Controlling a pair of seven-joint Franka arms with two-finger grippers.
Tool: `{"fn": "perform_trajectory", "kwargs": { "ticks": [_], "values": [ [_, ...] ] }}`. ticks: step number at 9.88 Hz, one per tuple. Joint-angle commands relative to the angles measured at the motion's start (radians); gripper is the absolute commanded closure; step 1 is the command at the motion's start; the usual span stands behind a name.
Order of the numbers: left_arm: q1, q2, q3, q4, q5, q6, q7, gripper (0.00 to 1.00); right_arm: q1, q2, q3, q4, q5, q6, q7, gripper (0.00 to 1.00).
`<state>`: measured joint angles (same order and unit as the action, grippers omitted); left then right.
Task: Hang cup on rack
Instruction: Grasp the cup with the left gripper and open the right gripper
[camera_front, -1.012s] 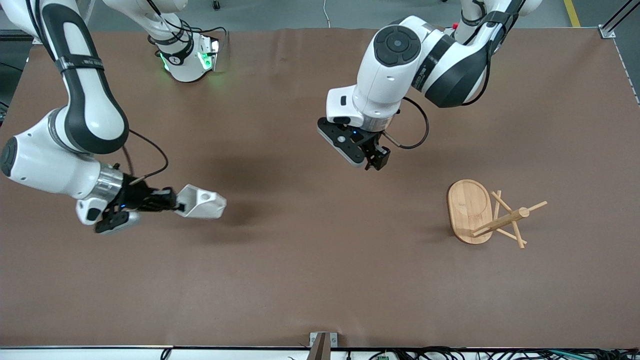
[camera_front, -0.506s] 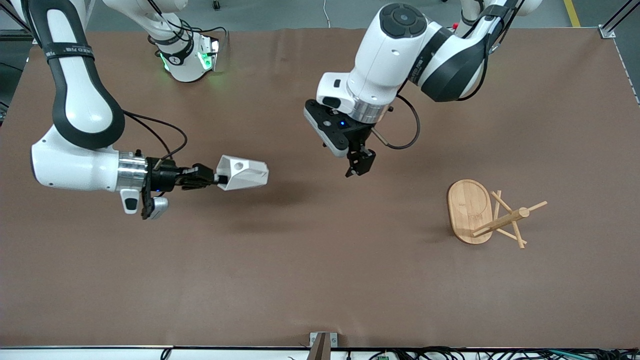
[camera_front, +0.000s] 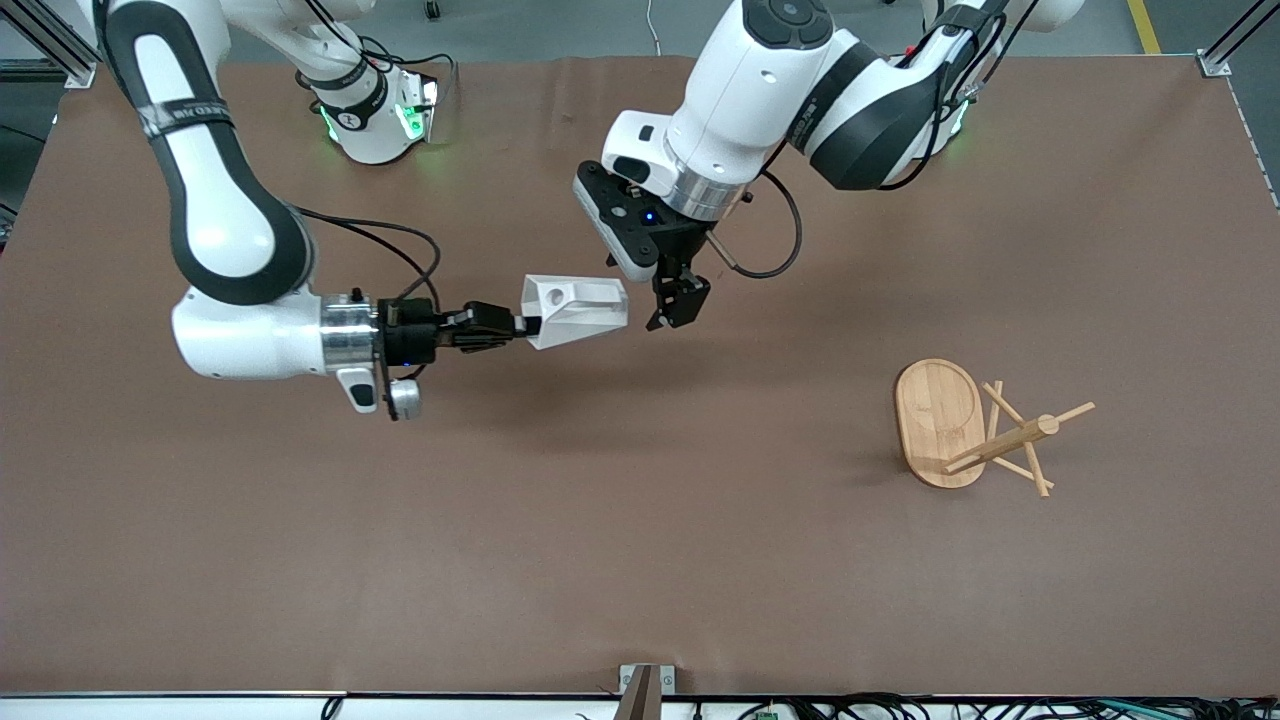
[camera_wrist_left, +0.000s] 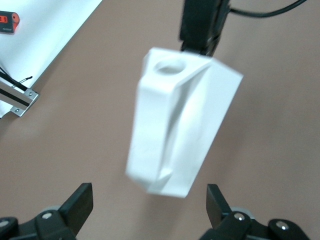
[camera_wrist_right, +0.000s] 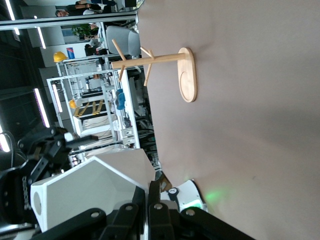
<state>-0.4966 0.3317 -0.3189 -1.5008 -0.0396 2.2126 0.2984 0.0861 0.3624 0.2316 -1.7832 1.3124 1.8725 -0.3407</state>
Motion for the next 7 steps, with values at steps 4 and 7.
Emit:
{"fn": "perform_trajectory", "kwargs": {
  "ticks": [4,7],
  "values": [
    [0.009,0.027,-0.011,-0.022,-0.023,0.01,0.1,0.01,0.064,0.026,-0.001,0.027,0.068,-0.01,0.012,1.0],
    [0.01,0.027,-0.011,-0.033,-0.023,0.01,0.105,0.05,0.075,0.026,-0.001,0.027,0.089,-0.012,0.012,1.0]
  ]
}}
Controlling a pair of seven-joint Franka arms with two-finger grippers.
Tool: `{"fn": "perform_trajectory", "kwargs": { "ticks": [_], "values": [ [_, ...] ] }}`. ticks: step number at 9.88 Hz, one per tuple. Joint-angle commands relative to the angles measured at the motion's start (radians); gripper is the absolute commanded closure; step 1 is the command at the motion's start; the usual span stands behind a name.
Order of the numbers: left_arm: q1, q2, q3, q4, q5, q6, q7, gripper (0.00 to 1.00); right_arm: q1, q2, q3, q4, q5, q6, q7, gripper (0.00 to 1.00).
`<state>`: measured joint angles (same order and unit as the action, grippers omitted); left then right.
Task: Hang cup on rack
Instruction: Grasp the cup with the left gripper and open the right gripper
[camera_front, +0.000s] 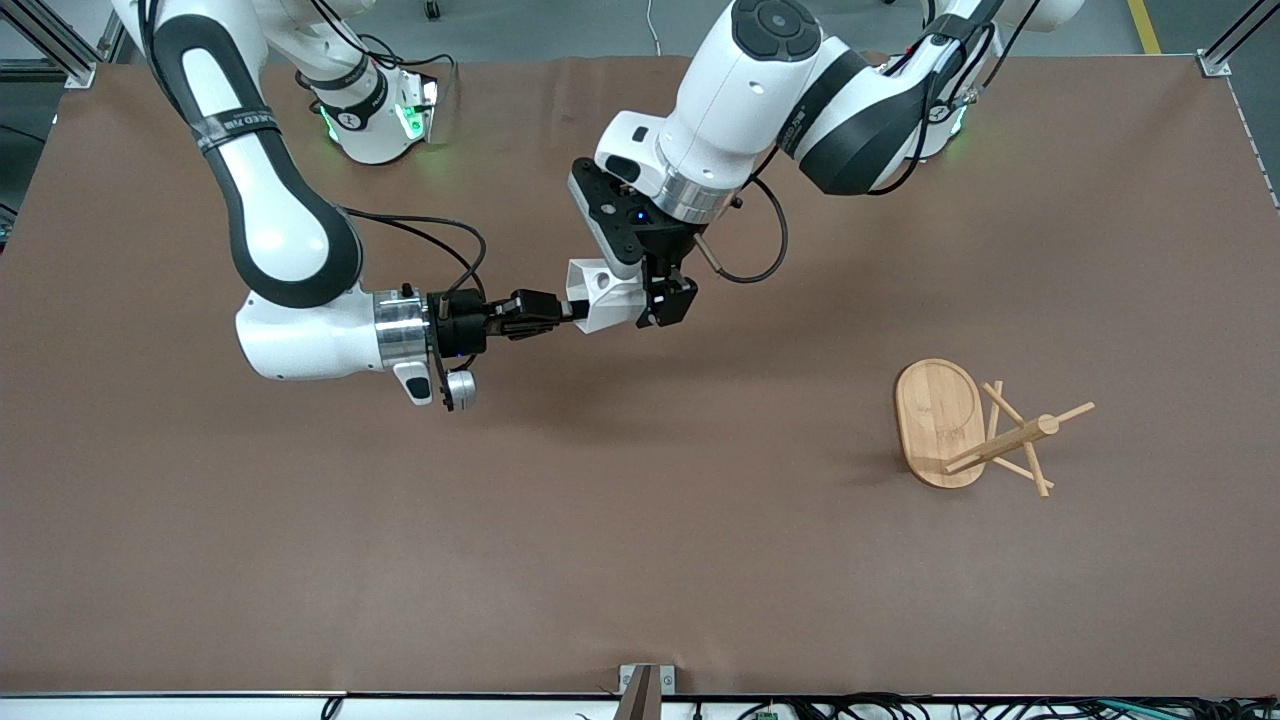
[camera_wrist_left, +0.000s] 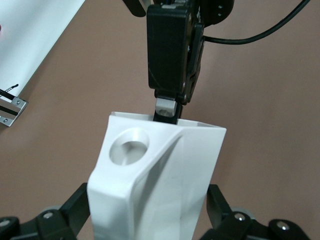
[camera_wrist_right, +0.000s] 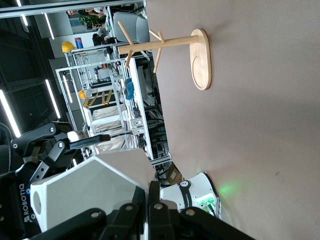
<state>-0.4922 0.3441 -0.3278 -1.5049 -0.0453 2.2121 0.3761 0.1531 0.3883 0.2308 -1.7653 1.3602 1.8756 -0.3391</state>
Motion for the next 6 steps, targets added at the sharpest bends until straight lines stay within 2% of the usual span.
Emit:
{"fn": "perform_trajectory", "kwargs": {
  "ticks": [1,3,4,5,6],
  "values": [
    [0.006,0.015,-0.002,-0.031,-0.018,0.009,0.03,0.19,0.003,0.0,-0.001,0.009,0.043,-0.015,0.011,1.0],
    [0.009,0.012,-0.002,-0.031,-0.018,0.0,0.029,0.68,0.003,0.0,-0.001,0.01,0.045,-0.015,0.011,1.0],
    [0.011,0.009,-0.002,-0.029,-0.019,-0.018,0.023,0.82,0.003,0.0,0.001,0.01,0.045,-0.016,0.011,1.0],
    [0.012,0.004,-0.002,-0.026,-0.022,-0.041,0.014,0.85,0.005,0.0,-0.001,0.01,0.045,-0.015,0.012,0.99],
    [0.015,0.0,-0.001,-0.023,-0.025,-0.067,-0.009,0.88,0.005,0.0,-0.001,0.01,0.045,-0.015,0.015,0.79]
  ]
}}
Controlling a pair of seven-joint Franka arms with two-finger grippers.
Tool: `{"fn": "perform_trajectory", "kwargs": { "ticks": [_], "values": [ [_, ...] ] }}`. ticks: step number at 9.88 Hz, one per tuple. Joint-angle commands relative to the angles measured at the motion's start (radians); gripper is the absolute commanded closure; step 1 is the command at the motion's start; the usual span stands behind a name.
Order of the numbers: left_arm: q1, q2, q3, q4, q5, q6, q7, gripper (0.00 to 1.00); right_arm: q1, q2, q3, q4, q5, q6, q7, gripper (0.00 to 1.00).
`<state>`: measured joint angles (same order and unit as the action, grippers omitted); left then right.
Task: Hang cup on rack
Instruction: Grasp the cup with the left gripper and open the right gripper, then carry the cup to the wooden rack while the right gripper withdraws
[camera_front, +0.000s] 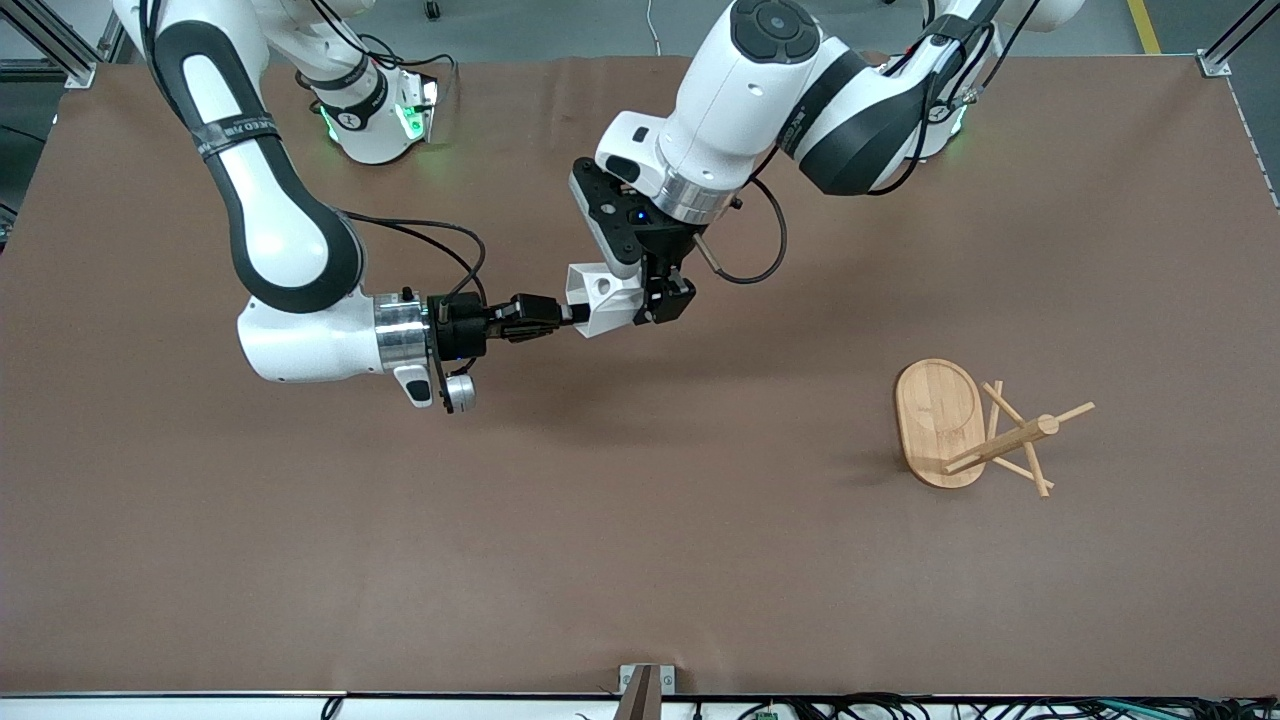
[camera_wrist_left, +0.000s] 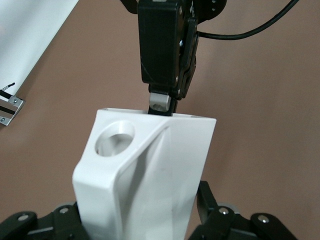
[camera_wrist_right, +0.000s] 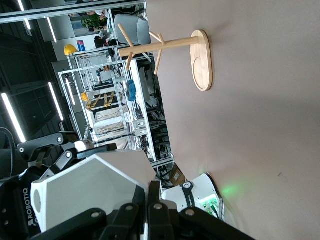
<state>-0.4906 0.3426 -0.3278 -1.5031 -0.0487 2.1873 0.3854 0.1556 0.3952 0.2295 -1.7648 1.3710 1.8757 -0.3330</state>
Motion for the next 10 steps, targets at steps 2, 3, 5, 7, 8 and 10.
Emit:
{"fn": "perform_trajectory", "kwargs": {
  "ticks": [2,3,5,7,8,10],
  "values": [
    [0.033,-0.014,0.009,-0.017,-0.017,-0.092,-0.127,0.88,0.001,-0.007,-0.001,0.043,0.027,-0.015,0.066,0.0],
    [0.05,-0.022,0.009,-0.02,-0.011,-0.101,-0.182,0.88,-0.001,-0.007,-0.004,0.059,0.019,-0.013,0.086,0.0],
    [0.087,-0.045,0.012,-0.02,-0.005,-0.158,-0.331,0.88,-0.024,-0.01,-0.021,0.064,-0.066,-0.009,0.084,0.0],
    [0.133,-0.059,0.012,-0.031,0.001,-0.222,-0.492,0.88,-0.095,-0.012,-0.027,0.073,-0.264,-0.006,0.086,0.0],
    [0.151,-0.06,0.012,-0.032,0.042,-0.254,-0.601,0.88,-0.147,-0.013,-0.026,0.073,-0.364,-0.004,0.086,0.0],
    [0.155,-0.088,0.012,-0.092,0.14,-0.273,-0.806,0.88,-0.255,-0.021,-0.027,0.067,-0.53,0.008,0.086,0.0]
  ]
}}
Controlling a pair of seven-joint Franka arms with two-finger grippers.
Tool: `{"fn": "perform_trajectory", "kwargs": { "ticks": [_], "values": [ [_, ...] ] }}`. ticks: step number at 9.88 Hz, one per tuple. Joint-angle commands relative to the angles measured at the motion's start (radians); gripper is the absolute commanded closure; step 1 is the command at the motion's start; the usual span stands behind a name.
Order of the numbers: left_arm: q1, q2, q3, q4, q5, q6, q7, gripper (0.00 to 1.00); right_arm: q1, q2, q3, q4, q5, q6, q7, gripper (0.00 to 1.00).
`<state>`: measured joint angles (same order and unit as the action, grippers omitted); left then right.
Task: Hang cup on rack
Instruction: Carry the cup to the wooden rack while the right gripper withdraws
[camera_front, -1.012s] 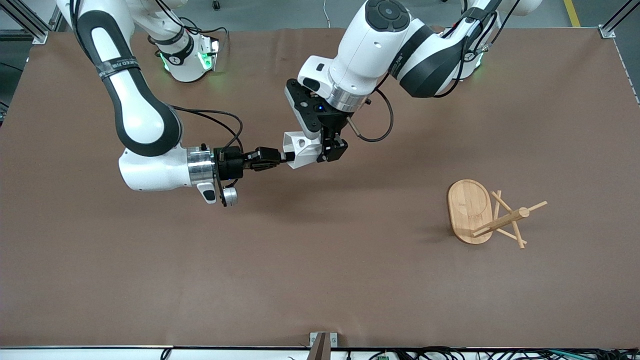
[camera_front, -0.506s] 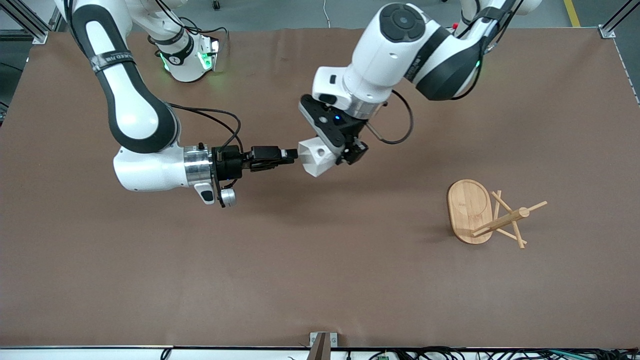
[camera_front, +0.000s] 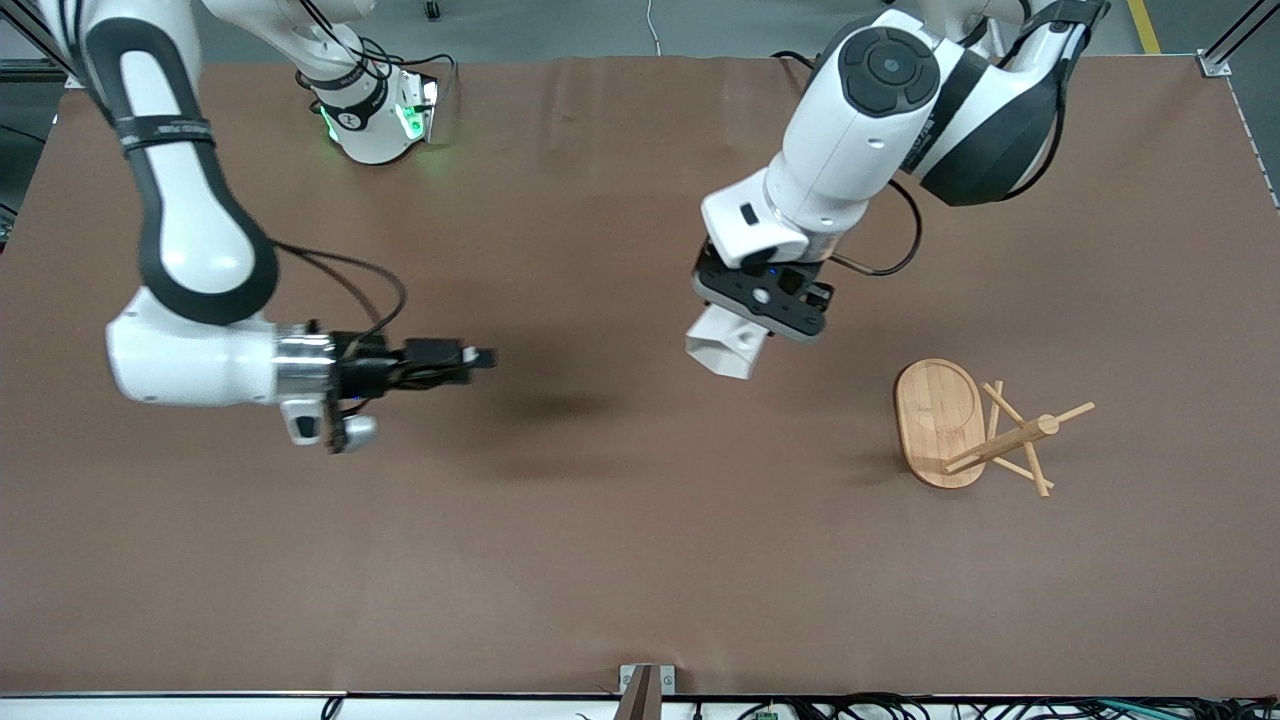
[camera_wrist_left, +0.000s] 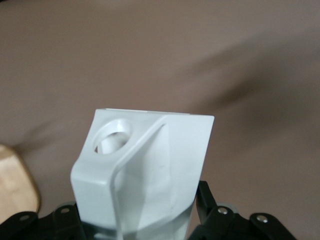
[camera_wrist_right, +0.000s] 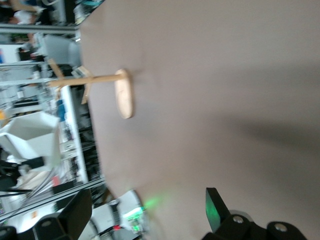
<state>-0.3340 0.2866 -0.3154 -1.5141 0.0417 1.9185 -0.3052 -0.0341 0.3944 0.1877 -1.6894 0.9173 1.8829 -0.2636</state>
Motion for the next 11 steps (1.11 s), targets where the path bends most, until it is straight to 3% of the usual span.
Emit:
{"fn": "perform_trajectory", "kwargs": {
  "ticks": [1,3,6,8,10,11],
  "values": [
    [0.0,-0.047,-0.001,-0.112,0.078,-0.006,-0.214,0.88,-0.114,-0.023,0.016,-0.007,-0.139,0.001,0.017,0.0],
    [0.019,-0.063,-0.004,-0.162,0.154,-0.032,-0.34,0.88,-0.194,-0.061,0.015,-0.006,-0.298,0.002,0.017,0.0],
    [0.058,-0.069,-0.002,-0.199,0.178,-0.082,-0.347,0.88,-0.297,-0.135,0.016,0.0,-0.616,-0.004,0.015,0.0],
    [0.069,-0.054,-0.004,-0.207,0.23,-0.082,-0.33,0.88,-0.342,-0.208,0.016,0.019,-0.769,-0.024,0.007,0.0],
    [0.102,-0.052,-0.005,-0.205,0.247,-0.073,-0.298,0.88,-0.333,-0.229,0.021,0.152,-0.909,-0.121,0.018,0.0],
    [0.121,-0.052,-0.007,-0.205,0.245,-0.07,-0.255,0.88,-0.331,-0.224,0.024,0.221,-0.937,-0.161,0.018,0.0]
  ]
}}
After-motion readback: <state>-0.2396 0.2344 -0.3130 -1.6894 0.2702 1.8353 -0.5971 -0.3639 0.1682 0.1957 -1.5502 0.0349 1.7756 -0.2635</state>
